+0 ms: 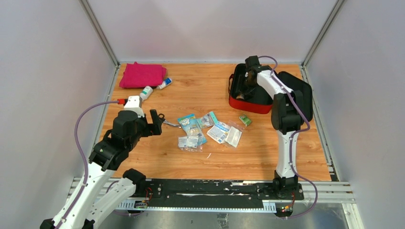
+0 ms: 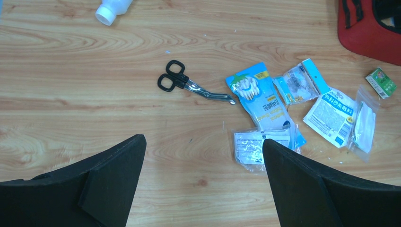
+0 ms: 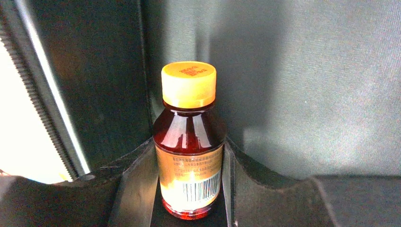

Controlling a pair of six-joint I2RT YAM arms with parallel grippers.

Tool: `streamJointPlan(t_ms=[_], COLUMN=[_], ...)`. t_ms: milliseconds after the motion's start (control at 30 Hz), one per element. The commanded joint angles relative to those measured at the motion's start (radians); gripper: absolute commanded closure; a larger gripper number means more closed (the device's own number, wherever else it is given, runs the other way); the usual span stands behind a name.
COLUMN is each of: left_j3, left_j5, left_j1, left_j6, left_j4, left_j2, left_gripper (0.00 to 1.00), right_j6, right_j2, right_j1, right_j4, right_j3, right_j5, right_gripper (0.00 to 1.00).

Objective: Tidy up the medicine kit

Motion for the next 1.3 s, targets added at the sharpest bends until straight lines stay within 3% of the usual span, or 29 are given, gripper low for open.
streamJointPlan(t_ms=[0, 200, 467, 667, 800, 867, 1167, 1267], left_j3=[-0.009, -0.01, -0.01, -0.01, -0.01, -0.01, -0.01, -0.008], left_j5=[0.007, 0.01, 0.009, 0.006, 0.004, 0.004, 0.005, 0.063], left_j1=[-0.007, -0.007, -0.007, -0.007, -0.007, -0.007, -0.007, -0.007], left_j6=[0.014, 0.016, 0.016, 0.015, 0.014, 0.014, 0.014, 0.018], left_j4=[0.02, 0.021, 0.022, 0.021, 0.022, 0.021, 0.022, 0.038], left_j2=[-0.002, -0.001, -0.005, -0.004, -0.004, -0.005, -0.01, -0.002], left_gripper=[0.0, 0.0, 0.0, 0.0, 0.0, 0.0, 0.0, 0.0], right_j6=[-0.026, -0.037, -0.099, -0.135, -0.101, -0.081, -0.049, -0.013], right_j2=[-0.033, -0.087, -0.217, -0.451, -0.584, -0.647, -0.988, -1.124], right_j1=[0.017, 0.015, 0.015, 0.012, -0.003, -0.015, -0.052, -0.071], right_j4=[-0.024, -0.031, -0.081, -0.086, -0.088, -0.087, -0.073, -0.07], right_j3=[0.042, 0.036, 0.007, -0.155, -0.28, -0.34, -0.618, -0.726], right_j5=[-0.036, -0.027, 0.062, 0.153, 0.121, 0.097, 0.216, 0.257], right_gripper=[0.45, 0.32, 0.33, 0.26, 0.07, 0.03, 0.01, 0.01])
